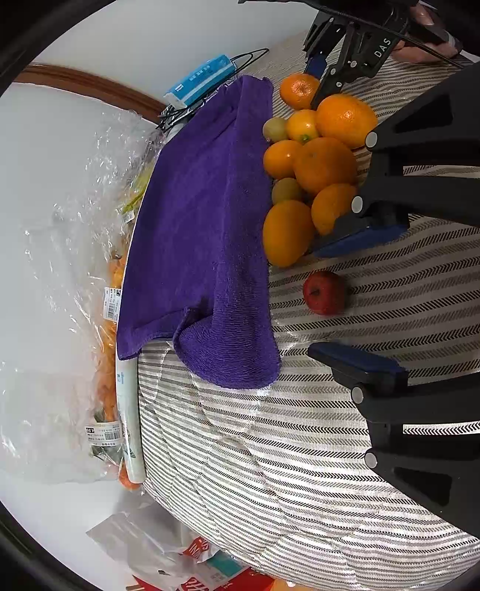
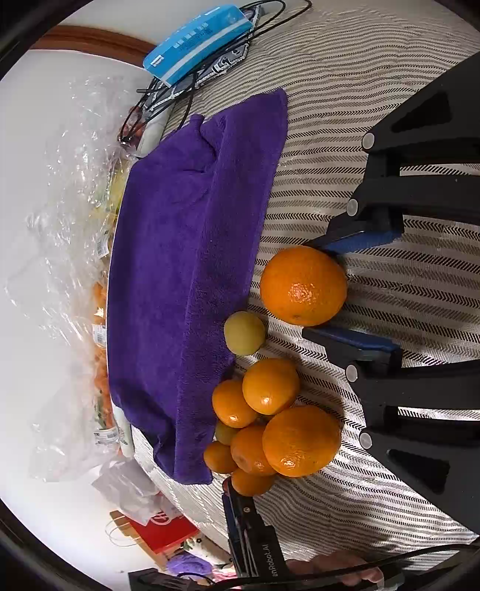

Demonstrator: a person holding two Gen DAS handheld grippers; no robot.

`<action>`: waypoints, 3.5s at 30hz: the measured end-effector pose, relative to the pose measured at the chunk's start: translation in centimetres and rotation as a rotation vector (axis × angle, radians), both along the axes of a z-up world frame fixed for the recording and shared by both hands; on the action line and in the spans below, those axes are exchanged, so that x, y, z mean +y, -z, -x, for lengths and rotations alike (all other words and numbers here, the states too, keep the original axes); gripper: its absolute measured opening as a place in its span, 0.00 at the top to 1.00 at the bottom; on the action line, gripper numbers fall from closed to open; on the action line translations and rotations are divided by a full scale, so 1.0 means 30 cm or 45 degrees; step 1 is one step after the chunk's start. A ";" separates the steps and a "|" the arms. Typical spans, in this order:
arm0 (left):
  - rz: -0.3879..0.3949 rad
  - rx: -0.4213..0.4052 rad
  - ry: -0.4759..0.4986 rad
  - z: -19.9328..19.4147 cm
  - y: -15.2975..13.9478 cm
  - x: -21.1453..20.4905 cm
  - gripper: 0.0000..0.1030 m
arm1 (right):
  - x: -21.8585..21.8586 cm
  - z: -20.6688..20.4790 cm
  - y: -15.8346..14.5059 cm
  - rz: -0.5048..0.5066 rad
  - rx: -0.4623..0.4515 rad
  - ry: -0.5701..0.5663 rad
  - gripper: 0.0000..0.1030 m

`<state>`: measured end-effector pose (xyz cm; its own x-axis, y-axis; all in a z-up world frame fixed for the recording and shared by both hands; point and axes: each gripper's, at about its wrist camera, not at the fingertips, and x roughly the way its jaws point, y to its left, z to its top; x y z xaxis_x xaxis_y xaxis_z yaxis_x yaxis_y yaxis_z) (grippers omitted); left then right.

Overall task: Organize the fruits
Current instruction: 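Move the left tool to the small red fruit while the right tool approaches a large orange, then close the left tool on the red fruit while the right tool grasps the orange, then carry the red fruit and the orange over the purple towel with both tools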

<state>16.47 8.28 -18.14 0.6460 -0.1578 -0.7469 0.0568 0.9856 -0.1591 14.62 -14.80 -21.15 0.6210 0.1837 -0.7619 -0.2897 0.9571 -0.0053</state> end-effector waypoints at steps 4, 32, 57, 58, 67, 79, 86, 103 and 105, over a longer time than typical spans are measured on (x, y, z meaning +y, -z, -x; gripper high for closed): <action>0.020 0.002 0.022 -0.008 0.002 -0.003 0.76 | -0.011 -0.003 0.000 -0.028 0.004 0.003 0.62; 0.134 -0.072 -0.039 0.011 -0.019 0.044 0.77 | -0.059 -0.030 -0.017 -0.162 -0.024 0.070 0.59; 0.135 -0.162 -0.024 0.067 -0.090 0.025 0.77 | -0.092 0.022 -0.148 -0.156 -0.102 0.069 0.63; 0.136 -0.172 -0.022 0.075 -0.107 0.023 0.77 | -0.098 0.026 -0.159 -0.154 -0.111 0.070 0.63; 0.133 -0.232 -0.043 0.085 -0.262 -0.007 0.77 | -0.153 0.054 -0.293 -0.184 -0.191 0.108 0.63; 0.090 -0.291 -0.033 -0.013 -0.358 -0.082 0.77 | -0.150 -0.016 -0.406 -0.173 -0.301 0.091 0.63; 0.083 -0.302 -0.038 -0.113 -0.363 -0.115 0.77 | -0.122 -0.117 -0.423 -0.169 -0.343 0.061 0.63; 0.041 -0.223 -0.072 -0.348 -0.182 -0.151 0.77 | -0.093 -0.387 -0.232 -0.178 -0.218 0.030 0.63; 0.028 -0.200 -0.080 -0.354 -0.152 -0.150 0.77 | -0.098 -0.404 -0.205 -0.170 -0.188 0.033 0.63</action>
<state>27.07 3.78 -13.58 0.7637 -0.1288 -0.6326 0.0211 0.9843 -0.1750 26.73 -17.73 -14.98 0.7302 0.2596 -0.6320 -0.2702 0.9593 0.0818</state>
